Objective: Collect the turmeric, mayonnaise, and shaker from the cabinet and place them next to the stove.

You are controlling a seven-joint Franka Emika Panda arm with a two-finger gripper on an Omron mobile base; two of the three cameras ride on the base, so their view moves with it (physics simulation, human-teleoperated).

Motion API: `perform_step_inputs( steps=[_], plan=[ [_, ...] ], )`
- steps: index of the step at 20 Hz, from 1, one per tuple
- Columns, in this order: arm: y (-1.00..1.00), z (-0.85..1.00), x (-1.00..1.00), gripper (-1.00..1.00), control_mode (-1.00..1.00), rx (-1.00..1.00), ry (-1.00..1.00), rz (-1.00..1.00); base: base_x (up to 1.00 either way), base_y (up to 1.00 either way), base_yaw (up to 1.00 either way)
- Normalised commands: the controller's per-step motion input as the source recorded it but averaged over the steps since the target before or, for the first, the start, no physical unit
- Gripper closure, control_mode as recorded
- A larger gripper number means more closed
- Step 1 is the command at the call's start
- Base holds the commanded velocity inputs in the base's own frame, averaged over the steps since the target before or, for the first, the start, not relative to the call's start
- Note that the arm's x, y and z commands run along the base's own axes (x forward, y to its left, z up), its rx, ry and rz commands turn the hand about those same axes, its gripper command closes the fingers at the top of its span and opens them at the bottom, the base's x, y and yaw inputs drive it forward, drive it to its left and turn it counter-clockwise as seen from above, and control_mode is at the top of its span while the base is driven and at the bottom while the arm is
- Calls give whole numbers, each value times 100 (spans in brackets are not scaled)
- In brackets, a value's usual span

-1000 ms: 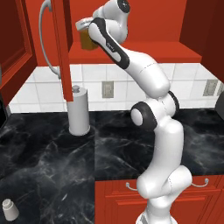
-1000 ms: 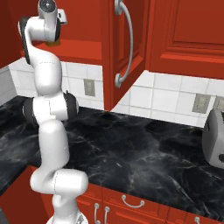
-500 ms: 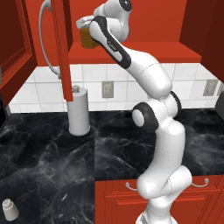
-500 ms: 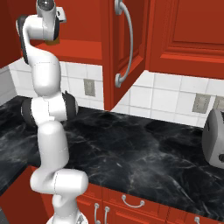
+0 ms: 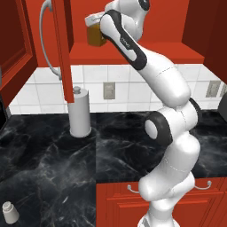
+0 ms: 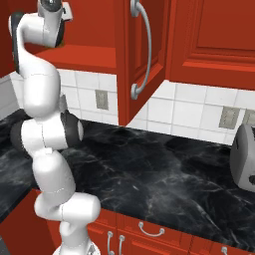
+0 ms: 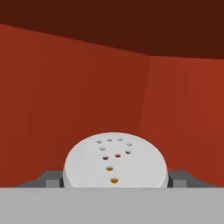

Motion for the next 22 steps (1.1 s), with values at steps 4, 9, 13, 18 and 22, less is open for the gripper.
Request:
perform_step_inputs(
  steps=[4,9,13,18,22],
  plan=[
    [-32,0,-86,100,-100,4,-18,9,0,0,0],
    [-45,0,-99,100,-100,3,-14,8,0,0,0],
    [-49,-2,-100,100,-100,0,-9,8,0,0,0],
    [-37,-12,-100,100,-100,0,-6,8,0,0,0],
    [-11,-28,-100,100,-100,-1,0,5,0,0,0]
  ],
)
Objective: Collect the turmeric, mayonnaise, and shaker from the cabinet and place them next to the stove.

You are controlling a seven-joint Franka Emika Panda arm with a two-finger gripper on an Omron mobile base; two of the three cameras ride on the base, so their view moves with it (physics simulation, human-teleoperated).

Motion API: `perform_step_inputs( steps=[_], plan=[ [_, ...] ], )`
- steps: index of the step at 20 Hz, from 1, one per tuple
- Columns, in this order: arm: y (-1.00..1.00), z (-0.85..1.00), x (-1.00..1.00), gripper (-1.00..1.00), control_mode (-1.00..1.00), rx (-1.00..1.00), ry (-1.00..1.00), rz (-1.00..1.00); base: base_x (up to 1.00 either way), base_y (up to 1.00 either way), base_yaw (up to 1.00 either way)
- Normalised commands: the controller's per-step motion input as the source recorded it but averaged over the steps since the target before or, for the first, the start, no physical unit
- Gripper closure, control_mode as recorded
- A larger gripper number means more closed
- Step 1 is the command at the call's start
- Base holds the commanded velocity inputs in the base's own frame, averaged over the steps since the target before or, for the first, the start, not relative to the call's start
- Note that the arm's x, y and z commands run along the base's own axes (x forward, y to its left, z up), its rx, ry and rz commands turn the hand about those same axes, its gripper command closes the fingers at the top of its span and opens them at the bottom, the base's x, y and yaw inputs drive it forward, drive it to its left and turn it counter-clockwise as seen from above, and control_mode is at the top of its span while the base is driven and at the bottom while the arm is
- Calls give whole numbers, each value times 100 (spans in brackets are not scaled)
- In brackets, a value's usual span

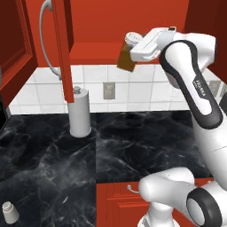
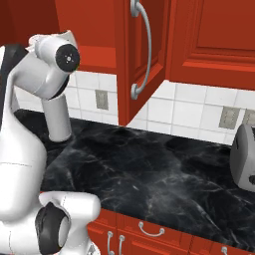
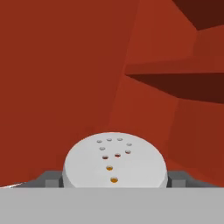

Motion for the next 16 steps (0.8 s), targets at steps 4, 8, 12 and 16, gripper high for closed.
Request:
perform_step_inputs(
  steps=[4,8,12,16],
  plan=[
    [0,-37,-98,100,-100,-5,0,4,0,0,0],
    [0,-38,-84,100,-100,-6,2,1,0,0,0],
    [0,-40,-80,100,-100,-1,1,0,0,0,0],
    [-16,-44,-80,100,-100,0,0,0,0,0,0]
  ],
)
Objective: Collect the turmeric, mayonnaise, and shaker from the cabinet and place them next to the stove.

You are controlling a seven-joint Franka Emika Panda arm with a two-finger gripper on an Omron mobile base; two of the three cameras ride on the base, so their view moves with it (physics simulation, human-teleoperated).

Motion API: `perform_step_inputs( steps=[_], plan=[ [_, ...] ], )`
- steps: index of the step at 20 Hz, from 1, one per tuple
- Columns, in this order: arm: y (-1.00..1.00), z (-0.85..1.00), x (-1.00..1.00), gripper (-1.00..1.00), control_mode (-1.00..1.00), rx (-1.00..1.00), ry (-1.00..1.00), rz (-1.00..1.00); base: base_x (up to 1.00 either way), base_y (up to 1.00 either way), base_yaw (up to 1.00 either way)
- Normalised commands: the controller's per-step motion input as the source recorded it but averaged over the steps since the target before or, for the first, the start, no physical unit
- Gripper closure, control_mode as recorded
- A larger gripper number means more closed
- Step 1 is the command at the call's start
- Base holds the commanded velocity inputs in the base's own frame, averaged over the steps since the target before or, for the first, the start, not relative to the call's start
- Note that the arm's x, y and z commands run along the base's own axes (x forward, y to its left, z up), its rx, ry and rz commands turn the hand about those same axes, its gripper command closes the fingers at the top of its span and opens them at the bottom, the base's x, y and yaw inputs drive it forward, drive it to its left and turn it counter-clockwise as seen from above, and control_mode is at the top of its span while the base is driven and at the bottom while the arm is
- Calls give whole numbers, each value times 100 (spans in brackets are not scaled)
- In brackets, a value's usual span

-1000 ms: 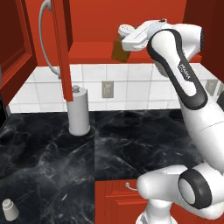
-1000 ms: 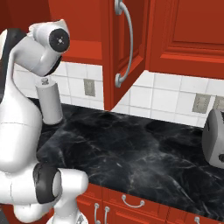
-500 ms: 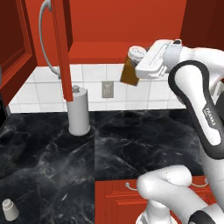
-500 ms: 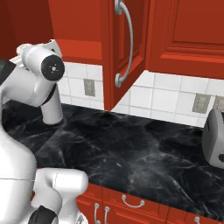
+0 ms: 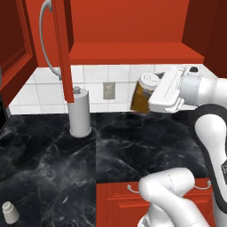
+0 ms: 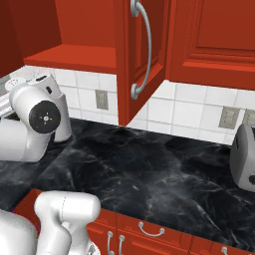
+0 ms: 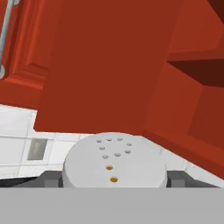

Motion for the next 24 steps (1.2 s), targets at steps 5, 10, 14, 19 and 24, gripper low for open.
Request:
perform_step_inputs(
  steps=[5,10,14,19,24],
  plan=[
    [-17,-48,-71,100,-100,0,0,0,0,0,0],
    [0,-52,-38,100,-100,-1,3,4,0,0,0],
    [0,-40,-34,100,-100,0,1,5,0,0,0],
    [-4,-21,-42,100,-100,0,0,2,0,0,0],
    [-4,-3,-12,100,100,0,0,0,-57,-31,0]
  ],
)
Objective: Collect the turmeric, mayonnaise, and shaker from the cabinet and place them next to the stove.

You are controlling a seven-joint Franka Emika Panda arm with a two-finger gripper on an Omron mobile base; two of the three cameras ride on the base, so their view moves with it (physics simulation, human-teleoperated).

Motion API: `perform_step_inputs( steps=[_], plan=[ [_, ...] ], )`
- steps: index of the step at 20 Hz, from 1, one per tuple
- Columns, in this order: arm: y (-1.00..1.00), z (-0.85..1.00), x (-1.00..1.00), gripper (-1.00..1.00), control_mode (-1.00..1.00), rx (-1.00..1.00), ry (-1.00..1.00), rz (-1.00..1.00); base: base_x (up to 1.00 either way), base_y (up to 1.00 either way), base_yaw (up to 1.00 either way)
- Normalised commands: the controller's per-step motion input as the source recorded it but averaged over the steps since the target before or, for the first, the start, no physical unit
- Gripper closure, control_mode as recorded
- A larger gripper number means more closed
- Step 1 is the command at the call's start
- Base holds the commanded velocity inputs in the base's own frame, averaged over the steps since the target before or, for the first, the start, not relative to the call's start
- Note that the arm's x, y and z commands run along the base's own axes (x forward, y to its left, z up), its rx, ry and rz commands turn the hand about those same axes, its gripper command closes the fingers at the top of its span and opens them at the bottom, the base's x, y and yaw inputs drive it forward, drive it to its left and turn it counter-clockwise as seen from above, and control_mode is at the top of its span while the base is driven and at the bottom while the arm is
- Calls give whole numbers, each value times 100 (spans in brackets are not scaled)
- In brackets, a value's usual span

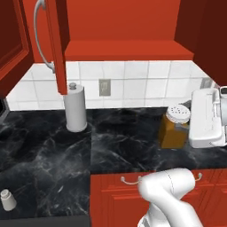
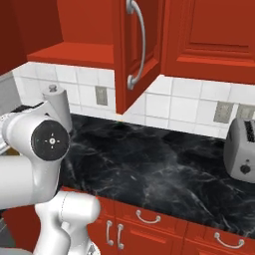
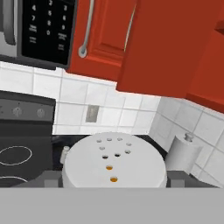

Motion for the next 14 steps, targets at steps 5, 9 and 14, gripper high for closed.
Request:
perform_step_inputs(
  steps=[5,9,14],
  plan=[
    [0,0,0,100,100,0,0,0,-74,-52,0],
    [0,0,0,100,100,0,0,0,-44,-61,8],
    [0,0,0,100,100,0,0,0,-26,-44,19]
  ],
)
